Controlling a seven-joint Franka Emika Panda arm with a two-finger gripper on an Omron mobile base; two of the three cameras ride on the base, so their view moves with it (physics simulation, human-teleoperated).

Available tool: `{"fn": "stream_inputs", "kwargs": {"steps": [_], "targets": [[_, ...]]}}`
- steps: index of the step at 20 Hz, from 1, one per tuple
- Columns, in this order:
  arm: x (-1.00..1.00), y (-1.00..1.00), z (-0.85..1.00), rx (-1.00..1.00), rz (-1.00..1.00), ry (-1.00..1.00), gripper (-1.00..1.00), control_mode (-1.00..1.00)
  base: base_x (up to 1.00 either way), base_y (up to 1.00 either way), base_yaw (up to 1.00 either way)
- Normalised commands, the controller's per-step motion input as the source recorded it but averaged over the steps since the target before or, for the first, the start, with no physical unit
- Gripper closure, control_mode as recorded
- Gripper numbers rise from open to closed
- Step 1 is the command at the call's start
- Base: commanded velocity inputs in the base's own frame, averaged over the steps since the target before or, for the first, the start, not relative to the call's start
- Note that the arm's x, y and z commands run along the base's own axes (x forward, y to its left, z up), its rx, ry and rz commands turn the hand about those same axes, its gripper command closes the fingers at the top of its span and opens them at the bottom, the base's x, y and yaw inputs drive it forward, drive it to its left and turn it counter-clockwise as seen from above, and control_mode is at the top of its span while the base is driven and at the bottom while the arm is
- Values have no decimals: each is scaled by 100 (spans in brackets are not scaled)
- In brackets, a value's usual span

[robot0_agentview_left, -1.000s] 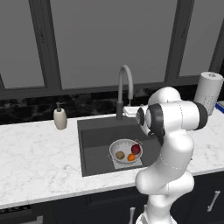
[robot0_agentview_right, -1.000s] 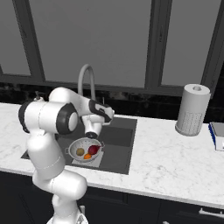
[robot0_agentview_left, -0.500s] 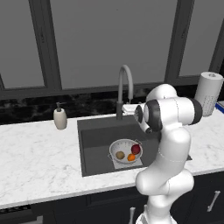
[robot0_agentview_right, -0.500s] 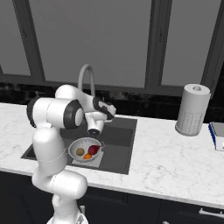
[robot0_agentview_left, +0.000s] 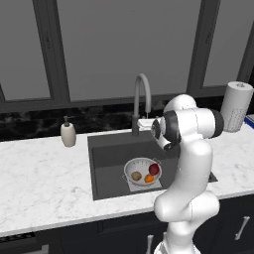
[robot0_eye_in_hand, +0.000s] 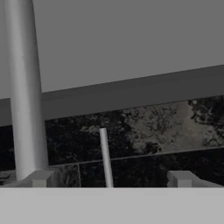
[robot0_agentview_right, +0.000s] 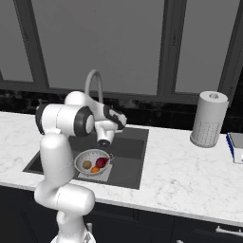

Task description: Put the colander in the sink, put the tangerine, kiwi, pear in the colander, and turn on the sink faucet and pour water over the colander.

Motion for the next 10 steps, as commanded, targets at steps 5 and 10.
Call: {"fn": "stream_inputs", "kwargs": {"steps": [5, 10], "targets": [[31, 0, -2, 0, 0, 0, -100, -100, 0, 0, 0], [33, 6, 0, 0, 0, 0, -100, -100, 0, 0, 0]]}}
